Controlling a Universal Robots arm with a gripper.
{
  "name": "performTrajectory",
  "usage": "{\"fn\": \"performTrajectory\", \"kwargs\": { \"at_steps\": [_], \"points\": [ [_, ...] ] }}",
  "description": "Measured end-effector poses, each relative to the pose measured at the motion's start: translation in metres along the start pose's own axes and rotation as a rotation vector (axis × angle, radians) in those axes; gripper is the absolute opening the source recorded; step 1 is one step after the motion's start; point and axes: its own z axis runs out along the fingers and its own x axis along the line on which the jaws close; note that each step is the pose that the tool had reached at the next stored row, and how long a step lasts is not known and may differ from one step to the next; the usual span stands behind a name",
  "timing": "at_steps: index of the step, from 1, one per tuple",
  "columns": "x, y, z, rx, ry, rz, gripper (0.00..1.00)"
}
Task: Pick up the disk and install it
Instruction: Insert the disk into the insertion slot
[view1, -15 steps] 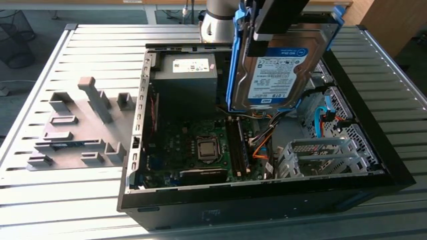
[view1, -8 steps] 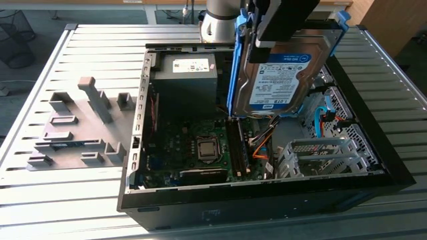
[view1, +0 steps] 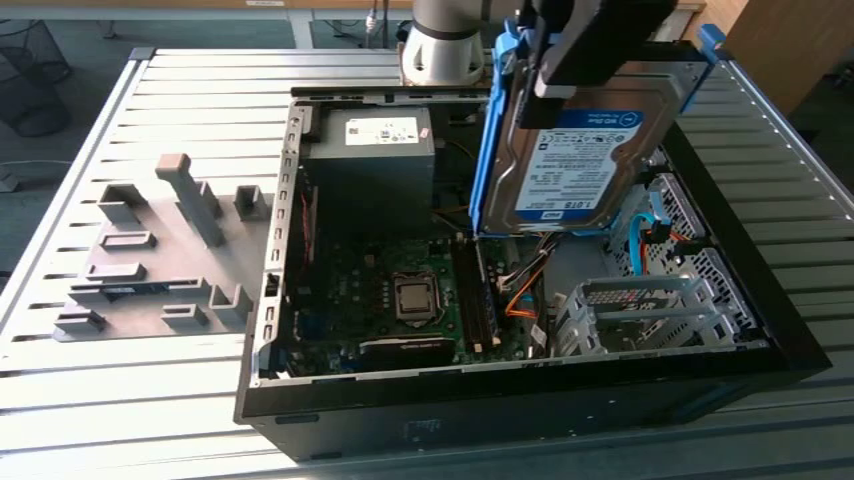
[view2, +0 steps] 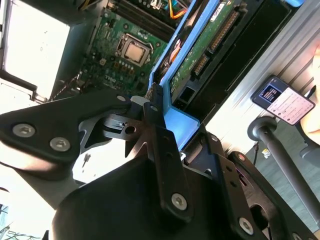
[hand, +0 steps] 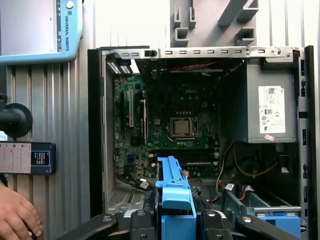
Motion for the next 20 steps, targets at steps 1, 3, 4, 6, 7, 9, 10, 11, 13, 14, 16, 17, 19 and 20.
{"fn": "performTrajectory", "kwargs": {
  "at_steps": [1, 3, 4, 6, 7, 9, 10, 11, 13, 14, 16, 17, 19, 20],
  "points": [
    [0.0001, -0.0017, 0.0001, -0.0002, -0.0001, 0.0, 0.36],
    [0.0016, -0.0028, 0.0002, -0.0003, -0.0002, 0.0, 0.36],
    [0.0032, -0.0028, 0.0002, -0.0004, 0.0001, 0.0, 0.36],
    [0.0091, -0.003, 0.0005, -0.0003, -0.0003, 0.0, 0.36],
    [0.013, -0.0032, 0.0005, -0.0003, 0.0, 0.0, 0.36],
    [0.0196, -0.004, 0.0016, -0.0003, -0.0002, 0.0, 0.36],
    [0.021, -0.006, 0.0025, -0.0003, -0.0003, 0.0, 0.36],
    [0.0212, -0.0089, 0.0032, -0.0003, -0.0003, 0.0, 0.36],
    [0.0215, -0.015, 0.006, -0.0003, -0.0001, 0.0, 0.36],
    [0.0217, -0.0178, 0.0078, -0.0003, -0.0002, 0.0, 0.36],
    [0.0221, -0.0223, 0.0112, -0.0004, 0.0001, -0.002, 0.36],
    [0.022, -0.0233, 0.0126, -0.0004, 0.0001, -0.005, 0.36],
    [0.0225, -0.0258, 0.0151, -0.0003, 0.0, -0.011, 0.36],
    [0.0233, -0.0273, 0.0159, -0.0004, 0.0003, -0.011, 0.36]
  ]
}}
